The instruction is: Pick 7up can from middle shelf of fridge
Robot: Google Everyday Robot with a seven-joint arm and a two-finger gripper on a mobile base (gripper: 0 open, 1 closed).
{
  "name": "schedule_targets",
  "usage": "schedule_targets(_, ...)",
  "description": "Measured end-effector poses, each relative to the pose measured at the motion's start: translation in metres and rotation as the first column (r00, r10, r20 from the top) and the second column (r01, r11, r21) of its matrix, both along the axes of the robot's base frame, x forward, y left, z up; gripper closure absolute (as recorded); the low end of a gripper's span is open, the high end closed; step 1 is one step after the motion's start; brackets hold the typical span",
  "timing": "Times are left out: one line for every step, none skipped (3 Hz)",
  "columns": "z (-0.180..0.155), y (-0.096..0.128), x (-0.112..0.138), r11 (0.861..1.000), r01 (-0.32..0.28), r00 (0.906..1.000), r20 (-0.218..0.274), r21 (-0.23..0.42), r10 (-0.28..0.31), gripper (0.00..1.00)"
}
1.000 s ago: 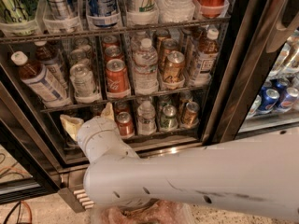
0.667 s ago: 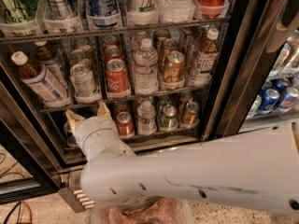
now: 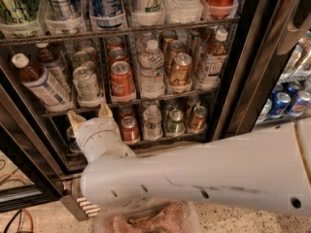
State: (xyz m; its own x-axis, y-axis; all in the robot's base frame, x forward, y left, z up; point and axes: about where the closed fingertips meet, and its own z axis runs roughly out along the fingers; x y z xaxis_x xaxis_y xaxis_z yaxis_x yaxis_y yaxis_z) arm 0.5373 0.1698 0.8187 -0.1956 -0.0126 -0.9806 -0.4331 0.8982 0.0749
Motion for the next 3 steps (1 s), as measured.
schedule_targets(0.004, 0.006, 0.006, 1.0, -0.012, 0.9997, 0.019, -0.012, 0.013, 0.39)
schedule_targets(0.009, 0.013, 0.024, 1.0, -0.02, 0.999, 0.04, -0.018, 0.021, 0.49)
schedule_targets(0.009, 0.017, 0.031, 0.999, -0.028, 0.9988, 0.04, -0.018, 0.029, 0.48)
